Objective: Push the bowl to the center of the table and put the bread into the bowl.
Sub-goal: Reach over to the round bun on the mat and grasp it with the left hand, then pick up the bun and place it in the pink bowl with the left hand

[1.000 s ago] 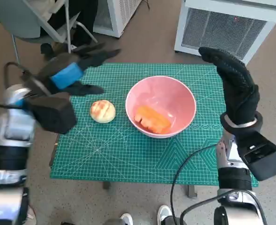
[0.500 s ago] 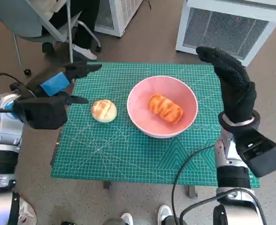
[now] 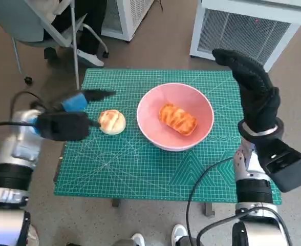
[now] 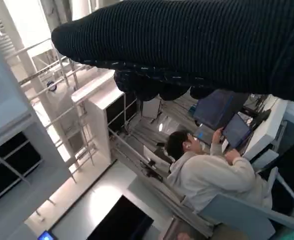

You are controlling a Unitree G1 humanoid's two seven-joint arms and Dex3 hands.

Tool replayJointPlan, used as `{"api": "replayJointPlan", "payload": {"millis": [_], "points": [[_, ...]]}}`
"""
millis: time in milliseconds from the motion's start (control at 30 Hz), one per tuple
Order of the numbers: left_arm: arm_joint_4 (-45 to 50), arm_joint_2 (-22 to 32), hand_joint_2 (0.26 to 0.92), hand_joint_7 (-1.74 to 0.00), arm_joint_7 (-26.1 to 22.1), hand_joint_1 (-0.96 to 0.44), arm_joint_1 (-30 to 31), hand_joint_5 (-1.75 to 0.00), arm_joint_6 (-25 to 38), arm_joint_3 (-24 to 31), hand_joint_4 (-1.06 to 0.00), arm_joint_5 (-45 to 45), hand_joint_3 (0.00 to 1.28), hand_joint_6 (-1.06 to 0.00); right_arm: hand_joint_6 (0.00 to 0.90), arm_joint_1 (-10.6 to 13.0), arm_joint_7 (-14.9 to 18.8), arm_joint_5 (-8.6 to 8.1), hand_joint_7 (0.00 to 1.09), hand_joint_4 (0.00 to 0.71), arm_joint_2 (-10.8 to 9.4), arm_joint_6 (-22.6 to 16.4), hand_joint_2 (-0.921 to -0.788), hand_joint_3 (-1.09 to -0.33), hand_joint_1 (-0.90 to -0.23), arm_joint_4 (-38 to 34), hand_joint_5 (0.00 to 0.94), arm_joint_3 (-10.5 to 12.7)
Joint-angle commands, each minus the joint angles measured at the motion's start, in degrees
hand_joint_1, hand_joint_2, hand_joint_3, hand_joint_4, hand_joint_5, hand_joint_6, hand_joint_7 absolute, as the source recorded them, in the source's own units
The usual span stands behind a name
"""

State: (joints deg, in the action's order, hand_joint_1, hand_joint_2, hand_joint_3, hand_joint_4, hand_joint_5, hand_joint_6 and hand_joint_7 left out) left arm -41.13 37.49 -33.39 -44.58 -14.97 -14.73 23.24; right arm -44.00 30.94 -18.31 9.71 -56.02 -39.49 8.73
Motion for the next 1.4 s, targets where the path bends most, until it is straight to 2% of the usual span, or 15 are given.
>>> {"api": "replayJointPlan", "payload": {"millis": [33,567,700,833,867,933,967,1000,1100,1400], "points": [[-4.9,-1.4,0.908,-0.02,1.1,-0.3,-3.0,-0.01,-0.1,-1.8,-0.27,1.9,0.0,-0.4,0.273,0.6,0.8,-0.59,0.14,0.286,0.1,0.2,-0.921,-0.749,-0.544,-0.1,0.002,0.1],[-17.6,-7.4,0.912,-0.04,8.5,-0.2,-5.7,-0.03,0.6,-6.6,-0.44,6.6,0.0,-0.53,0.268,1.5,0.7,-0.42,0.15,0.291,0.2,0.6,-0.921,-0.745,-0.563,1.7,0.004,0.1],[-18.5,-8.0,0.916,-0.06,10.3,-0.17,-5.5,-0.05,0.4,-7.3,-0.55,7.3,0.0,-0.59,0.267,1.8,0.6,-0.38,0.15,0.293,0.2,0.7,-0.921,-0.745,-0.562,2.1,0.004,0.1],[-18.8,-8.0,0.92,-0.12,12.1,-0.11,-5.6,-0.08,-0.1,-7.8,-0.72,7.8,0.02,-0.72,0.266,1.9,0.6,-0.35,0.15,0.293,0.3,0.8,-0.921,-0.745,-0.561,2.2,0.004,0.1],[-18.9,-7.9,0.92,-0.56,12.6,-0.07,-5.7,-0.47,-0.3,-7.9,-0.7,7.8,0.06,-0.64,0.266,1.9,0.6,-0.32,0.15,0.293,0.3,0.9,-0.921,-0.745,-0.561,2.3,0.004,0.1],[-19.1,-7.8,0.92,-0.93,13.4,-0.04,-5.7,-0.82,-0.7,-7.8,-0.67,7.7,0.11,-0.56,0.265,2.0,0.5,-0.21,0.15,0.293,0.3,0.9,-0.921,-0.745,-0.561,2.3,0.003,0.1],[-19.1,-7.8,0.92,-1.06,13.7,-0.02,-5.7,-0.96,-1.0,-7.6,-0.67,7.5,0.12,-0.54,0.265,2.0,0.5,-0.15,0.15,0.293,0.3,0.9,-0.921,-0.745,-0.561,2.3,0.003,0.1],[-19.1,-7.7,0.921,-1.13,13.9,-0.02,-5.7,-1.05,-1.2,-7.5,-0.67,7.4,0.12,-0.53,0.264,2.0,0.5,-0.1,0.16,0.293,0.3,0.9,-0.921,-0.745,-0.56,2.3,0.003,0.1],[-19.0,-7.5,0.921,-1.2,14.5,0.0,-5.7,-1.16,-2.2,-6.7,-0.68,6.6,0.12,-0.52,0.263,2.1,0.3,0.04,0.16,0.293,0.3,1.1,-0.921,-0.745,-0.56,2.5,0.003,0.0],[-16.2,-5.7,0.921,-1.25,13.5,0.0,-7.1,-1.2,-3.6,-3.6,-0.68,3.6,0.12,-0.51,0.259,2.4,0.3,0.12,0.16,0.293,0.2,1.2,-0.921,-0.746,-0.557,2.8,0.002,-0.1]]}}
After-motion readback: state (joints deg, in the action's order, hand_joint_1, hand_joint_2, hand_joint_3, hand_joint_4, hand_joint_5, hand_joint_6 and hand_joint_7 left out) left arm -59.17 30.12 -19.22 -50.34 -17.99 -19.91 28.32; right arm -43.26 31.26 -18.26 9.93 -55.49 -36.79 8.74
